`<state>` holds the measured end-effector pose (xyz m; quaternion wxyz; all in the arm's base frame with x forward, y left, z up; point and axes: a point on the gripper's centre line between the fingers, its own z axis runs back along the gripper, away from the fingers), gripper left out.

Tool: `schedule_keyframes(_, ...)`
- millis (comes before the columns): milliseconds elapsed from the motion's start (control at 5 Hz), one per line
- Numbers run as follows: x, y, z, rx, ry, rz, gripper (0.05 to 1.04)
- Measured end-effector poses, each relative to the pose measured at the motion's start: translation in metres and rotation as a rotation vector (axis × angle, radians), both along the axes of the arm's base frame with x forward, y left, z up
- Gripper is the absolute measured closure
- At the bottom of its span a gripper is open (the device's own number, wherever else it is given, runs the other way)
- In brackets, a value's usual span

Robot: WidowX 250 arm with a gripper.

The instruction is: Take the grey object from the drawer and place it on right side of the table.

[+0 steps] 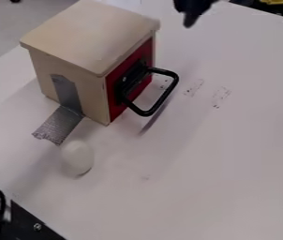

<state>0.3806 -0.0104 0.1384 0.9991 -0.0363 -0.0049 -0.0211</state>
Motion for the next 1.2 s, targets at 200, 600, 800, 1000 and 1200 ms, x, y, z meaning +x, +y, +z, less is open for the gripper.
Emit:
schedule_keyframes(200, 0.018, -0.018, -0.029, 0.013, 0.029, -0.004, 0.716)
schedule_keyframes(600, 0.029, -0.02, -0.095, 0.054, 0.114, 0.023, 0.65)
schedule_keyframes(800, 0.034, -0.022, -0.1, 0.052, 0.087, 0.048, 0.442)
schedule_keyframes(1000, 0.037, -0.026, -0.097, 0.048, 0.061, 0.063, 0.179)
schedule_keyframes(1200, 0.038, -0.034, -0.057, 0.059, -0.032, 0.046, 0.081)
